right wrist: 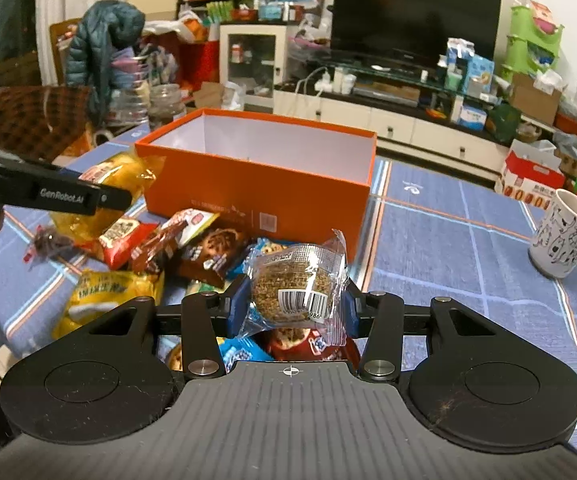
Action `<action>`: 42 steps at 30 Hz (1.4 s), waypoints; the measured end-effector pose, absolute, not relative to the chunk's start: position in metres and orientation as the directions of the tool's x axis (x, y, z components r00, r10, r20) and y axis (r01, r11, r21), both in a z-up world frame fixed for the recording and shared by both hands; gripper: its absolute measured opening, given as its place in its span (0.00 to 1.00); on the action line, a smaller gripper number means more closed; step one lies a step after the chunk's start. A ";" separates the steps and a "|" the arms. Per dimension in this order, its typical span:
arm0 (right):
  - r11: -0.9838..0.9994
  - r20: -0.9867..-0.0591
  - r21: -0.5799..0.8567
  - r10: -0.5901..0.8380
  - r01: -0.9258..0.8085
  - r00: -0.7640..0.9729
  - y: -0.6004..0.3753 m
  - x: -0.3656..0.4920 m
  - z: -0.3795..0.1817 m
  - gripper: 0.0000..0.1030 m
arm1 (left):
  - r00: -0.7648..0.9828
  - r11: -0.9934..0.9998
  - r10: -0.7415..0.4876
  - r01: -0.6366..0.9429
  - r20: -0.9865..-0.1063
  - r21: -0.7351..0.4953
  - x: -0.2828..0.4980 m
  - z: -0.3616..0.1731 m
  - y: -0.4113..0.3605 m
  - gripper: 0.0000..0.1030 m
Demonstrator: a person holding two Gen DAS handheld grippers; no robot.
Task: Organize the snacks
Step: 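Lift both packets over the orange box and drop them inside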
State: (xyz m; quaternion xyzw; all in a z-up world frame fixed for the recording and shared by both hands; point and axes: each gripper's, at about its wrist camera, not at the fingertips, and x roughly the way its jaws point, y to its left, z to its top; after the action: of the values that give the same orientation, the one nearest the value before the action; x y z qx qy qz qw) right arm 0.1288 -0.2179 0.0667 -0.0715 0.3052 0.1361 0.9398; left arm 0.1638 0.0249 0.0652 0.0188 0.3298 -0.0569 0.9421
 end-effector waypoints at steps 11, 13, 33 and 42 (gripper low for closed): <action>0.956 -0.591 -0.038 0.213 -0.290 0.778 -0.203 0.142 0.071 0.30 | 0.778 0.998 -0.040 0.066 -0.627 0.018 0.165 0.066 0.032 0.32; 0.956 -0.592 -0.039 0.213 -0.292 0.777 -0.201 0.143 0.070 0.30 | 0.776 0.998 -0.039 0.062 -0.630 0.015 0.166 0.066 0.033 0.32; 0.956 -0.583 -0.032 0.218 -0.290 0.783 -0.201 0.145 0.071 0.30 | 0.777 0.997 -0.016 0.060 -0.630 0.049 0.169 0.064 0.026 0.32; 0.956 -0.567 -0.001 0.241 -0.294 0.788 -0.206 0.152 0.081 0.30 | 0.780 0.997 -0.041 0.070 -0.625 0.023 0.168 0.074 0.032 0.32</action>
State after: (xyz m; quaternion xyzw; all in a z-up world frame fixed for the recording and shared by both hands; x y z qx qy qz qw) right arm 0.1524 -0.2063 0.0813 -0.0445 0.2935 0.1417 0.9443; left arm 0.1681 0.0317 0.0745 0.0225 0.3305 -0.0294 0.9431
